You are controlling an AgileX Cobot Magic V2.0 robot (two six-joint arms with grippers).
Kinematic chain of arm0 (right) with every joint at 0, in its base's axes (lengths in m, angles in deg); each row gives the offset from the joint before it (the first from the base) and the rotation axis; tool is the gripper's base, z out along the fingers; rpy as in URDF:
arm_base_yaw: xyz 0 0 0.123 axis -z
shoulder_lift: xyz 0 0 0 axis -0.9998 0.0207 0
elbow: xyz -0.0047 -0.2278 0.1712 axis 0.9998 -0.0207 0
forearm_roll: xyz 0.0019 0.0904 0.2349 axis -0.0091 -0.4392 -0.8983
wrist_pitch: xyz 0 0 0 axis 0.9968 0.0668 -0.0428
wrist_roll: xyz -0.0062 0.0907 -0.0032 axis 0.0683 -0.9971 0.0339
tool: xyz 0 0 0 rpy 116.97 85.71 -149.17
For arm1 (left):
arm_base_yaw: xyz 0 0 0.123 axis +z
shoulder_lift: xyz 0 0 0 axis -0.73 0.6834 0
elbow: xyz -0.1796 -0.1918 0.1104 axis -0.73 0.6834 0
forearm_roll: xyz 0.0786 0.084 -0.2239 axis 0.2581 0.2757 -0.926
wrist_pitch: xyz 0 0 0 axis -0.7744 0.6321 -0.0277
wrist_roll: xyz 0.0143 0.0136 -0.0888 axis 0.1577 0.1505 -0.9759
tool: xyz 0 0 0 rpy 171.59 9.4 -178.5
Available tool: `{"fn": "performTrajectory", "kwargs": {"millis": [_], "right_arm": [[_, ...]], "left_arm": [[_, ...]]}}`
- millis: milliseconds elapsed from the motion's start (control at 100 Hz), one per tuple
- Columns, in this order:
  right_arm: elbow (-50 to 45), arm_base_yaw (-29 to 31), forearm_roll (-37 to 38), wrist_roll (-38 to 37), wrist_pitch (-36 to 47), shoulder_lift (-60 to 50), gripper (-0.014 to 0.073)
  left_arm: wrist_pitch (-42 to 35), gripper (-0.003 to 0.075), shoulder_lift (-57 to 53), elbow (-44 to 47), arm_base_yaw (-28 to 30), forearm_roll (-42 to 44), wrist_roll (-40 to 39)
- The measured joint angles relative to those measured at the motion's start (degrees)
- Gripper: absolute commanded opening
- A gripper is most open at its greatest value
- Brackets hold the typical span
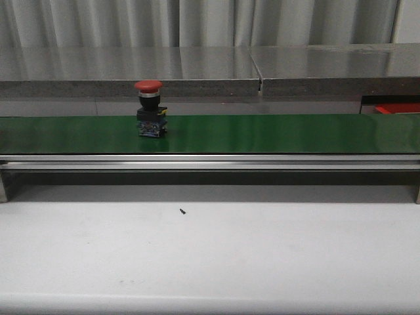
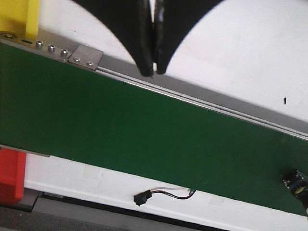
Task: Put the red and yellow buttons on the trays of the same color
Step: 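Lower the yellow button onto the belt and open the left gripper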
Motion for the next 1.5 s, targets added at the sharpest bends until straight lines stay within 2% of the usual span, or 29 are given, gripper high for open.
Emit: {"fn": "performTrajectory", "kwargs": {"millis": [320, 690, 750, 820, 850, 860, 870, 890, 920, 990, 1010, 1150, 1500], "right_arm": [[0.0, 0.0, 0.0, 0.0, 0.0, 0.0, -0.0068], [0.0, 0.0, 0.0, 0.0, 0.0, 0.0, -0.0068], [0.0, 0.0, 0.0, 0.0, 0.0, 0.0, -0.0068], [0.0, 0.0, 0.0, 0.0, 0.0, 0.0, -0.0068], [0.0, 0.0, 0.0, 0.0, 0.0, 0.0, -0.0068], [0.0, 0.0, 0.0, 0.0, 0.0, 0.0, -0.0068], [0.0, 0.0, 0.0, 0.0, 0.0, 0.0, -0.0068], [0.0, 0.0, 0.0, 0.0, 0.0, 0.0, -0.0068], [0.0, 0.0, 0.0, 0.0, 0.0, 0.0, -0.0068], [0.0, 0.0, 0.0, 0.0, 0.0, 0.0, -0.0068], [0.0, 0.0, 0.0, 0.0, 0.0, 0.0, -0.0068], [0.0, 0.0, 0.0, 0.0, 0.0, 0.0, -0.0068], [0.0, 0.0, 0.0, 0.0, 0.0, 0.0, -0.0068]], "left_arm": [[-7.8, -0.0019, 0.0, 6.7, -0.3, -0.1, 1.0], [-9.1, 0.0001, 1.8, 7.5, -0.3, -0.7, 2.0], [-9.0, 0.0071, 1.8, 7.5, -0.3, -1.2, 2.0], [-8.6, 0.0216, 1.8, 7.5, -0.5, -1.7, 2.5], [-8.5, 0.0313, 1.8, 7.5, -0.5, -1.8, 2.6], [-8.3, 0.0313, 1.8, 7.5, -0.5, -1.8, 2.6], [-8.3, 0.0376, 1.8, 7.5, -0.5, -1.8, 2.6], [-8.3, 0.0419, 1.8, 7.5, -0.5, -1.9, 2.7], [-8.3, 0.0526, 1.8, 7.4, -0.5, -1.9, 2.9], [-8.4, 0.0701, 1.7, 7.4, -0.5, -1.8, 3.1], [-8.4, 0.0723, 1.5, 7.4, -0.5, -1.8, 3.1], [-8.5, 0.0649, -1.1, 7.4, -0.5, -3.3, 3.9], [-7.6, 0.0563, -13.5, 7.7, -0.5, -12.0, 13.2]]}}
